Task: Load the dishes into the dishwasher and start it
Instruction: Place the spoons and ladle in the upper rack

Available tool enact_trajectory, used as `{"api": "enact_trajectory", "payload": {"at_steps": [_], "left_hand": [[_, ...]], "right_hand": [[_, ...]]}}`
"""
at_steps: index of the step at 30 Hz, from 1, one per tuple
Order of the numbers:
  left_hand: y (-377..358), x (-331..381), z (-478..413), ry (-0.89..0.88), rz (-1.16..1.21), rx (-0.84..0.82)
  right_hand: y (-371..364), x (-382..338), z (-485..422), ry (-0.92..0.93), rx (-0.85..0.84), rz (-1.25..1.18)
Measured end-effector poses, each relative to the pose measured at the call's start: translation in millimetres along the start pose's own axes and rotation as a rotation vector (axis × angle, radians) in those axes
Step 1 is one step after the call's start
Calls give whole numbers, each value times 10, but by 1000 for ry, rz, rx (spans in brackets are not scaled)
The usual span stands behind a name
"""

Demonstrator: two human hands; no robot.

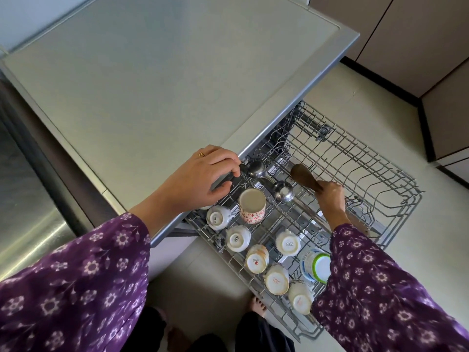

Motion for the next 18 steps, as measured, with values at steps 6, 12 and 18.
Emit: {"api": "enact_trajectory", "payload": {"at_steps": [6,12,18], "left_hand": [[1,7,-4,2,6,-4],[17,16,-5,7,7,10],[29,28,-11,0,3,15]], "right_hand": [[-47,27,-65,22,-24,-28],[-119,128,-168,-44,-41,14],[-114,130,-216,-39,-48,33]]}}
Point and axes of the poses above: each hand's wrist, its own z-axis away from the middle knuckle, its own y-axis out of the back of the hand, x = y × z, the point moved 7 cm from there along -z, towards the middle knuckle, and after that the axes turned 9 degrees about z, right-handed, at the moved point
